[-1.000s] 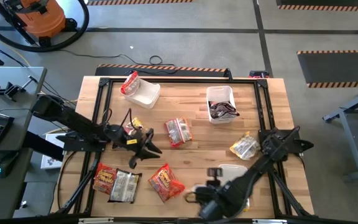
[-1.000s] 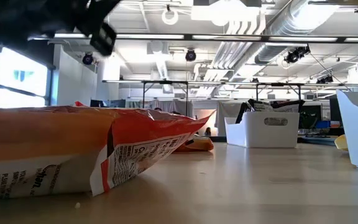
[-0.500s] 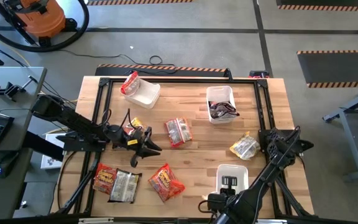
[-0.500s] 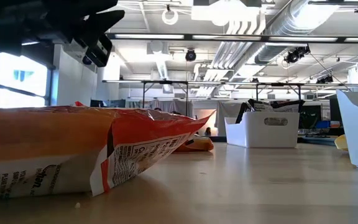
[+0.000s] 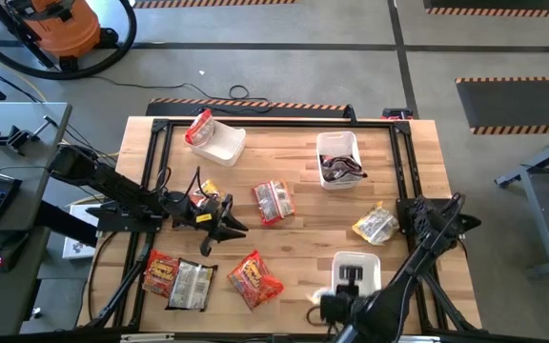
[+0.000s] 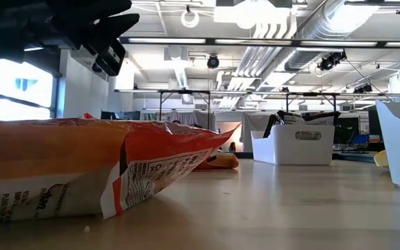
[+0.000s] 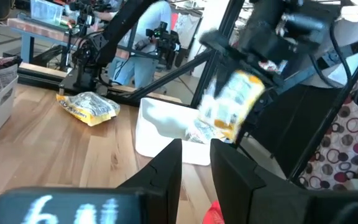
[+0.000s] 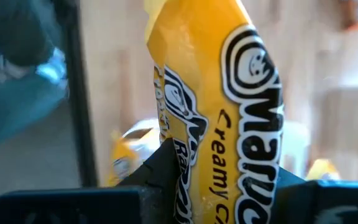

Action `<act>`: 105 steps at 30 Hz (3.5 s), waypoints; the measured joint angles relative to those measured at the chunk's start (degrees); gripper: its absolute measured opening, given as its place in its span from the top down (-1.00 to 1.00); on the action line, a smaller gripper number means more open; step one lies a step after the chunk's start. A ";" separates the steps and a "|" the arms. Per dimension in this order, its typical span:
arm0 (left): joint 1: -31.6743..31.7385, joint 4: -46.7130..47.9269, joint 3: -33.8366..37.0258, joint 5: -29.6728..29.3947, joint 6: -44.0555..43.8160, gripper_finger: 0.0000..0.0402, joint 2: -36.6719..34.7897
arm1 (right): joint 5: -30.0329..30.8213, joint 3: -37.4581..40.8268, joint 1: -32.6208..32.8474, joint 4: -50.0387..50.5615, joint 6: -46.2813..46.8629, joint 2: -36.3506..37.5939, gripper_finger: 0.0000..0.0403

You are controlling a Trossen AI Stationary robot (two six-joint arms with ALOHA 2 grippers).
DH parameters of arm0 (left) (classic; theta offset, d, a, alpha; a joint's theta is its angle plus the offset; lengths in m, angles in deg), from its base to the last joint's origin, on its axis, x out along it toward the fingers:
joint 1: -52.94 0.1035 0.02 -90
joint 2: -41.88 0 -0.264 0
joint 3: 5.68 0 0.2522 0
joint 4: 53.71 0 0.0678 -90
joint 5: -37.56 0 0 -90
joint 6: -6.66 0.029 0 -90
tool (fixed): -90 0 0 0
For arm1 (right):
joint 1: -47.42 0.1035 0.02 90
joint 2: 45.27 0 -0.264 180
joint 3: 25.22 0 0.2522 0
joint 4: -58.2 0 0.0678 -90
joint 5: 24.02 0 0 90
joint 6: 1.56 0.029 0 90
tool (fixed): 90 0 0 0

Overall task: Sort Maruchan noodles
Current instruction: Put the yellow noodle pack into the bottom white bin, then put the orange noodle pack into the top left white bin

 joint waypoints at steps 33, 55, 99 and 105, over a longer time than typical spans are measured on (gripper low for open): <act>-1.11 0.55 0.00 -0.02 0.20 0.63 0.00 | -10.85 32.73 2.54 -14.71 5.79 13.38 0.58; -1.11 0.55 0.00 -0.24 0.53 0.63 0.00 | -15.29 33.11 2.41 -20.23 8.37 13.38 0.03; 4.36 56.65 -12.59 7.38 6.04 0.63 -18.28 | -9.15 62.91 -21.67 -104.41 -27.96 17.23 0.96; -2.56 59.68 -12.39 3.34 -1.47 0.54 -12.63 | -13.92 65.11 -25.04 -107.25 -20.61 15.50 0.80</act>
